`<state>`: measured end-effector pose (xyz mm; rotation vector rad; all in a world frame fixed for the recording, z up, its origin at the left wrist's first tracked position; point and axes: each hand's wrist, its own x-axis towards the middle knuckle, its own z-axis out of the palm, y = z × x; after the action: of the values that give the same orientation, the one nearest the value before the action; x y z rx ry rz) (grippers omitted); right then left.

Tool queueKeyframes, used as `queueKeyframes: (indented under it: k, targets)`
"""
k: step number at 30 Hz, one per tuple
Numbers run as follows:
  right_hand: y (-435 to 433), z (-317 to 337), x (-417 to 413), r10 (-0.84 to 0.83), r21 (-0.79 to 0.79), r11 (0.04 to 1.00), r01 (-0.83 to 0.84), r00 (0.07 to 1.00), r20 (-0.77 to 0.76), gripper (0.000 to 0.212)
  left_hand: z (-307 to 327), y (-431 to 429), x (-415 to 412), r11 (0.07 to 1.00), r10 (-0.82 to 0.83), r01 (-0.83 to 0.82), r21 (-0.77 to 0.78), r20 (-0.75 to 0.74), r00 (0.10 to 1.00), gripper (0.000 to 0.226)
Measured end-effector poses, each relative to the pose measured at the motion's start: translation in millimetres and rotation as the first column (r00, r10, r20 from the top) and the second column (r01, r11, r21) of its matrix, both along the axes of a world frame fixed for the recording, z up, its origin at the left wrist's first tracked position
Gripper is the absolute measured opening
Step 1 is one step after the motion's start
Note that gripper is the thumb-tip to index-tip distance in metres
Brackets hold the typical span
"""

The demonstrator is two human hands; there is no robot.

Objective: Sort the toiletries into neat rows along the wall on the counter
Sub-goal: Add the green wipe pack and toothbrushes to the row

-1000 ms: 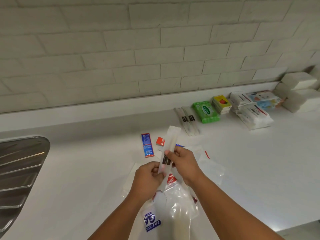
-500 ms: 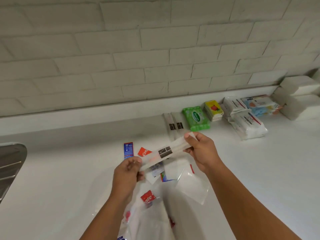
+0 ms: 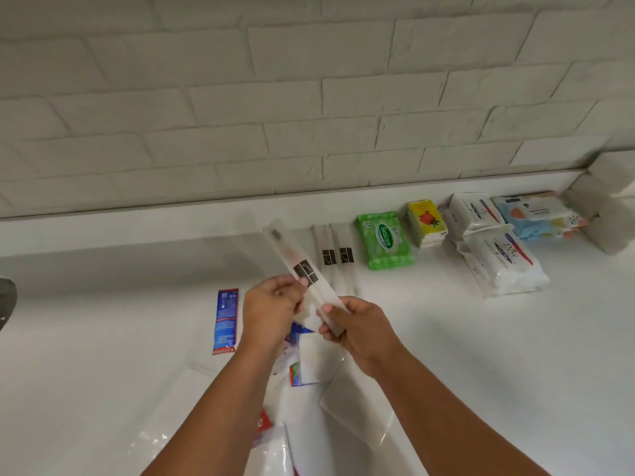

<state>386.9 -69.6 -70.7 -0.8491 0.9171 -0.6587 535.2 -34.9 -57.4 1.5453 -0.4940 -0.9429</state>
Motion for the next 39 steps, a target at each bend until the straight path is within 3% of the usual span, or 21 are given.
queueKeyframes:
  k: [4, 7, 10, 12, 15, 19, 25, 30, 39]
  targets:
    - [-9.8, -4.7, 16.0, 0.015, -0.056, 0.998, -0.020, 0.996, -0.089, 0.011, -8.9, -4.3, -20.4, 0.998, -0.029, 0.024, 0.053, 0.103, 0.994, 0.013]
    - [-25.0, -14.7, 17.7, -0.066, -0.314, 0.948, -0.044, 0.942, -0.330, 0.009, -17.1, -20.0, -10.6, 0.993, -0.005, -0.016, 0.120, 0.172, 0.985, 0.015]
    - [-44.5, -36.0, 7.1, -0.301, -0.681, 0.710, -0.180, 0.796, -0.525, 0.023, -28.2, -40.3, 7.8, 0.978, -0.098, 0.048, 0.201, 0.247, 0.964, 0.025]
    - [-58.2, -50.7, -1.4, -0.358, -0.774, 0.548, -0.316, 0.748, -0.559, 0.034, -31.6, -53.7, 19.9, 0.956, -0.195, 0.099, 0.277, 0.341, 0.920, 0.036]
    - [-75.5, -67.0, -8.6, -0.302, -0.744, 0.479, -0.465, 0.709, -0.638, 0.046, -34.6, -71.8, 31.4, 0.913, -0.319, 0.139, 0.383, 0.459, 0.829, 0.041]
    - [-85.4, -80.3, -11.7, -0.250, -0.721, 0.438, -0.537, 0.698, -0.671, 0.054, -40.7, -86.9, 31.4, 0.890, -0.362, 0.120, 0.440, 0.522, 0.772, 0.034]
    - [-87.5, -86.3, -13.5, -0.234, -0.739, 0.395, -0.546, 0.718, -0.655, 0.037, -41.7, -92.3, 23.9, 0.872, -0.428, 0.100, 0.480, 0.645, 0.633, 0.042]
    - [-88.1, -88.9, -14.4, -0.239, -0.717, 0.387, -0.580, 0.688, -0.685, 0.034, -44.8, -87.9, 21.0, 0.881, -0.404, 0.078, 0.466, 0.658, 0.636, 0.027]
    - [-86.9, -86.5, -13.4, -0.256, -0.687, 0.388, -0.615, 0.644, -0.721, 0.044, -45.4, -85.9, 19.7, 0.901, -0.383, 0.092, 0.424, 0.679, 0.626, 0.031]
